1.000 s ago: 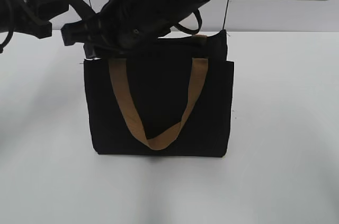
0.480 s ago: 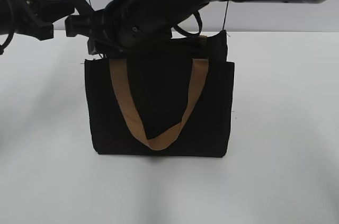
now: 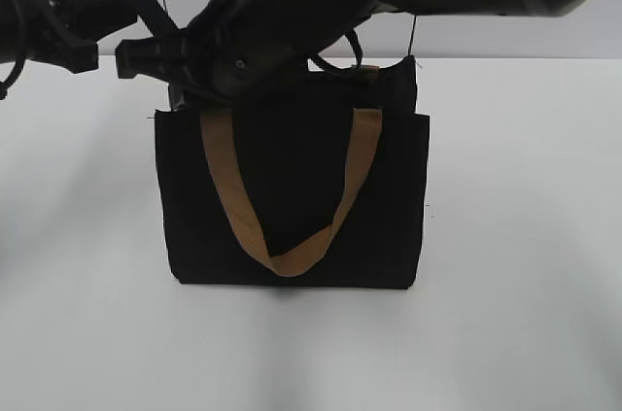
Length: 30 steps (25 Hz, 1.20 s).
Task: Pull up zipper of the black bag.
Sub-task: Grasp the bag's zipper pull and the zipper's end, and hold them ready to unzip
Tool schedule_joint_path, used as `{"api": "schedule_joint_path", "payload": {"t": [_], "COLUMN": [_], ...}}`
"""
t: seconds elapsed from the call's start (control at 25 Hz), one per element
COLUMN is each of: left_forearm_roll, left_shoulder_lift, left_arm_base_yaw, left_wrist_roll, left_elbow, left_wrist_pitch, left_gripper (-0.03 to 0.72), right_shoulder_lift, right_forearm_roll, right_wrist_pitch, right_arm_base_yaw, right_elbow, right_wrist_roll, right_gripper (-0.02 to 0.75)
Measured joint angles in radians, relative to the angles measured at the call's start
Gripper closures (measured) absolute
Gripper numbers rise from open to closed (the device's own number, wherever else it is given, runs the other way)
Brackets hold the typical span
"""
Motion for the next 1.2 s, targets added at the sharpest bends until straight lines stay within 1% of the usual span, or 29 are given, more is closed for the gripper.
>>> {"api": "schedule_joint_path", "payload": {"t": [0.16,0.28,0.48,0.52,0.56,0.72,0.8,0.88,1.0,1.08,1.12,1.2], "left_forearm_roll": [0.001,0.015,0.025,0.026,0.026,0.027,0.028,0.028,0.028,0.028,0.029,0.032], "left_shoulder_lift": [0.000,0.000,0.000,0.000,0.000,0.000,0.000,0.000,0.000,0.000,0.000,0.000], "left_arm_base_yaw": [0.000,0.000,0.000,0.000,0.000,0.000,0.000,0.000,0.000,0.000,0.000,0.000], "left_wrist_roll": [-0.018,-0.029,-0.043,-0.043,-0.044,-0.044,-0.045,-0.045,-0.046,-0.061,-0.067,-0.071], "left_elbow": [0.000,0.000,0.000,0.000,0.000,0.000,0.000,0.000,0.000,0.000,0.000,0.000], "left_wrist_pitch": [-0.014,-0.019,-0.021,-0.021,-0.021,-0.021,-0.022,-0.022,-0.040,-0.054,-0.057,-0.059], "left_gripper": [0.671,0.671,0.671,0.671,0.671,0.671,0.671,0.671,0.671,0.671,0.671,0.671], "right_shoulder_lift": [0.010,0.010,0.010,0.010,0.010,0.010,0.010,0.014,0.027,0.039,0.044,0.050], "right_forearm_roll": [-0.004,-0.013,-0.024,-0.025,-0.026,-0.025,-0.019,-0.019,-0.019,-0.019,-0.019,-0.020], "right_wrist_pitch": [-0.001,0.009,0.075,0.089,0.098,0.102,0.102,0.100,0.088,0.072,0.065,0.051], "right_arm_base_yaw": [0.000,0.000,0.000,0.000,0.000,0.000,0.000,0.000,0.000,0.000,0.000,0.000], "right_elbow": [0.000,-0.009,-0.046,-0.050,-0.056,-0.058,-0.059,-0.060,-0.063,-0.065,-0.065,-0.065], "right_wrist_roll": [0.001,0.001,0.001,0.001,0.001,0.002,0.005,0.020,0.056,0.083,0.099,0.134], "right_gripper": [0.753,0.753,0.752,0.738,0.706,0.508,0.468,0.451,0.445,0.458,0.481,0.551]}}
